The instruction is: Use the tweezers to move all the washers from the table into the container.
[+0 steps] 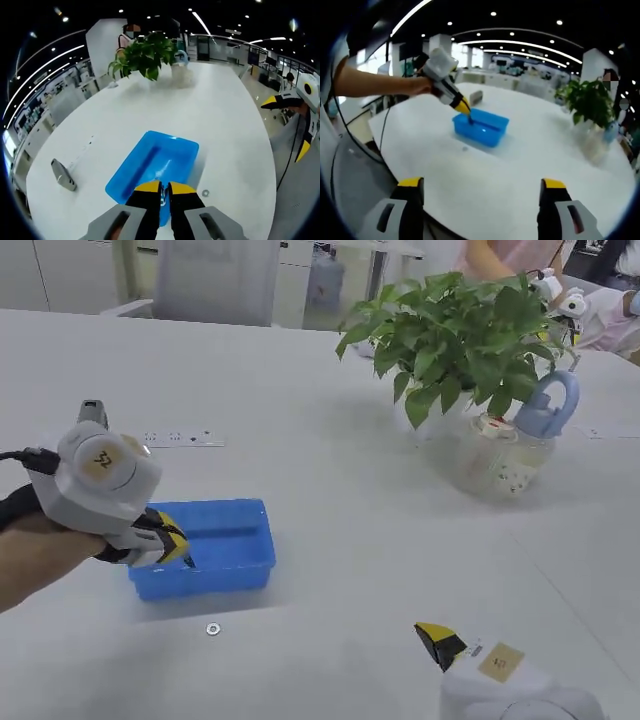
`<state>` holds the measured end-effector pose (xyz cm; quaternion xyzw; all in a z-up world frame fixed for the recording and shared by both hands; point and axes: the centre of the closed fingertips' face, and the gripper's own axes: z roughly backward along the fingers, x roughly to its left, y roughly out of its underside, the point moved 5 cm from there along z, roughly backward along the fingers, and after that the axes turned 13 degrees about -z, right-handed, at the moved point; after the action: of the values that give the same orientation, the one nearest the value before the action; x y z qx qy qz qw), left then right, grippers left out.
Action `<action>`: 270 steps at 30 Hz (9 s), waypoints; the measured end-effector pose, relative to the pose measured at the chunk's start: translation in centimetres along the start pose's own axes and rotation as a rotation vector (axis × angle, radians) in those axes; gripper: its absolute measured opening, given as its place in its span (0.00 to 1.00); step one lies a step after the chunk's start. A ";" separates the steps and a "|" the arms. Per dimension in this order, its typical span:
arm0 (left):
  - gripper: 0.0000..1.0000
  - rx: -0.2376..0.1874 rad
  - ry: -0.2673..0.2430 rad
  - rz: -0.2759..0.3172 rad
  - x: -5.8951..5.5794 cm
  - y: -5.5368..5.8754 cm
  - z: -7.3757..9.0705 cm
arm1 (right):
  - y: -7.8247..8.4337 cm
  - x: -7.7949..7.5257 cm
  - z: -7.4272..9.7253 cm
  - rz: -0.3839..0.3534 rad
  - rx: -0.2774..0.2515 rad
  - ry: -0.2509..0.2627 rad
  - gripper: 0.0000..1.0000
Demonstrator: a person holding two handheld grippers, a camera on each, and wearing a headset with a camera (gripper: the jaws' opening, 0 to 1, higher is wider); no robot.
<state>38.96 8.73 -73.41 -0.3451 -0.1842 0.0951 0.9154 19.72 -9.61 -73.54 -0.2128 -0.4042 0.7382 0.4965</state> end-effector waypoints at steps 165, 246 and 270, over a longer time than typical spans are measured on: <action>0.00 -0.015 0.181 -0.180 -7.5 -4.0 2.0 | 0.9 -0.6 -0.2 0.089 0.062 0.050 0.81; 0.00 -0.252 0.028 -0.027 -3.3 -4.2 5.2 | -4.6 2.4 -2.1 0.247 0.081 -0.111 0.61; 0.00 -0.443 0.223 -0.102 -10.4 -5.2 11.7 | -10.3 9.2 -4.7 0.523 0.143 -0.537 0.16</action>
<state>24.99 8.77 -64.63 -0.5359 -0.1157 -0.0325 0.8357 25.04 2.37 -67.17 -0.0727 -0.3994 0.8957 0.1815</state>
